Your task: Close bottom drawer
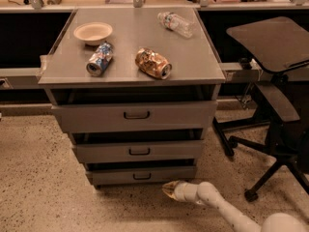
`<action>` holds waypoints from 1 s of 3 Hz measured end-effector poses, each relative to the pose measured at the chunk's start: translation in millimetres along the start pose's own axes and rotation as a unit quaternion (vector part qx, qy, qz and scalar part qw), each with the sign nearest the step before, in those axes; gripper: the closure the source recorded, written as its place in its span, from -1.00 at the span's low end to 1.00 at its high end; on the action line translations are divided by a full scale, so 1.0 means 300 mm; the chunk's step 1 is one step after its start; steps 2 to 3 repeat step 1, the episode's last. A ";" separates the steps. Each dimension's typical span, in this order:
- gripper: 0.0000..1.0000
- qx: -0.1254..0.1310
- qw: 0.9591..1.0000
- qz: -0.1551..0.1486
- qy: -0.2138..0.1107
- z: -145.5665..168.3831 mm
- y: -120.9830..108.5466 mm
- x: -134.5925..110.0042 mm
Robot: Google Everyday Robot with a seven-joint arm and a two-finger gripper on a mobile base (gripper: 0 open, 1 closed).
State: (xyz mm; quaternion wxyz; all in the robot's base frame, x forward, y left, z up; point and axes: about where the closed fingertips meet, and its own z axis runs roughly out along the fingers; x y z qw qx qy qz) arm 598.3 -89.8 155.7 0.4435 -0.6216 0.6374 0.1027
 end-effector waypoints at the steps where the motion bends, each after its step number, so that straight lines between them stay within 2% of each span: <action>1: 0.41 -0.037 0.999 -0.003 -0.023 -0.005 0.064 -0.041; 3: 0.41 -0.037 0.999 -0.003 -0.023 -0.005 0.064 -0.041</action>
Offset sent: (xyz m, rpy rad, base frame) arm 0.0000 0.0000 0.0000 0.0000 0.0000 0.0000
